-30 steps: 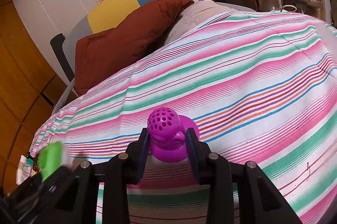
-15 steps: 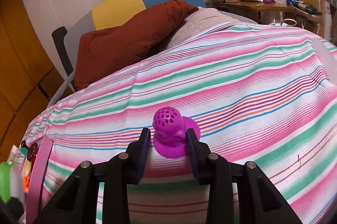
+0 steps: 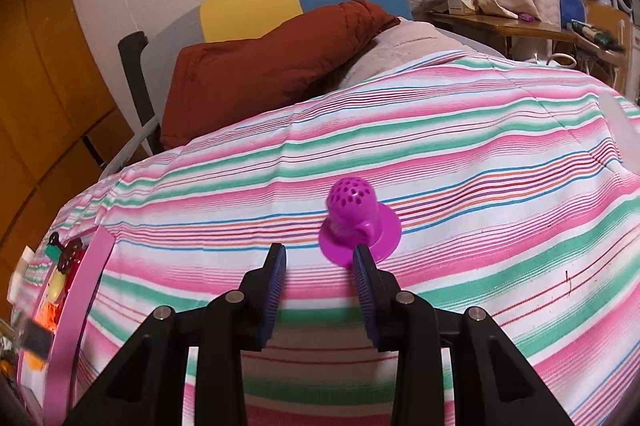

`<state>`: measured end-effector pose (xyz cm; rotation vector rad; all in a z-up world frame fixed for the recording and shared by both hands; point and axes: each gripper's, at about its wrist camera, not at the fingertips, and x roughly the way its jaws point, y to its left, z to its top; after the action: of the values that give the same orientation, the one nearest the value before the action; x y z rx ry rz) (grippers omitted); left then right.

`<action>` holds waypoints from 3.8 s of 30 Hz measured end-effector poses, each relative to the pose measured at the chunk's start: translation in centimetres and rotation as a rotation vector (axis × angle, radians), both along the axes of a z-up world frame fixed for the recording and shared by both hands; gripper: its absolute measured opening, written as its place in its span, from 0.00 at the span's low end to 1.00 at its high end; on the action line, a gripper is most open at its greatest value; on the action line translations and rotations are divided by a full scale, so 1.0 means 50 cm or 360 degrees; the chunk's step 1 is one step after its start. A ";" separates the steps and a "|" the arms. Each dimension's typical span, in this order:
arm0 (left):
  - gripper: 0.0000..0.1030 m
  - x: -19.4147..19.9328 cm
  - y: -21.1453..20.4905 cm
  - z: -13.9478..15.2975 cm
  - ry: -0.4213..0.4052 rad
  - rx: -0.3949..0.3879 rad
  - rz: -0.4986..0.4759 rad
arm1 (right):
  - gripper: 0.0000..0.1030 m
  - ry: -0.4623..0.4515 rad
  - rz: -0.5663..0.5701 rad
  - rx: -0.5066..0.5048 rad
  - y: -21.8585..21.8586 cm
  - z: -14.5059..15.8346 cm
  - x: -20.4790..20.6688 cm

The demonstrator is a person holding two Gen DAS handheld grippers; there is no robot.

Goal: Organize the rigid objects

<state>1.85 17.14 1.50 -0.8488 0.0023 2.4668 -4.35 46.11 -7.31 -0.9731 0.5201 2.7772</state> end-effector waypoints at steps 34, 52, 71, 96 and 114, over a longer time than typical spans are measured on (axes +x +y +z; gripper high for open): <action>0.53 -0.059 -0.291 -0.129 -0.0251 -0.0066 0.0451 | 0.34 0.0044 0.0266 -0.0085 -0.188 0.023 0.093; 0.53 -0.104 -0.292 -0.175 -0.0355 -0.0109 0.0483 | 0.74 0.0035 -0.0055 0.0302 -0.113 0.062 0.055; 0.53 -0.073 -0.312 -0.135 -0.0270 -0.0056 0.0512 | 0.31 -0.0209 -0.0068 0.0227 -0.010 0.019 -0.102; 0.53 -0.047 -0.355 -0.105 -0.0232 0.0061 0.0582 | 0.32 -0.0307 0.0156 0.0348 -0.112 0.012 -0.099; 0.53 -0.041 -0.383 -0.092 -0.0209 0.0126 0.0643 | 0.32 -0.0017 0.0608 0.0085 -0.301 0.110 0.065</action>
<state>-0.22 -2.03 -3.09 -1.0602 -0.3430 2.7509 -1.11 31.07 -1.81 -1.1834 0.2795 3.0939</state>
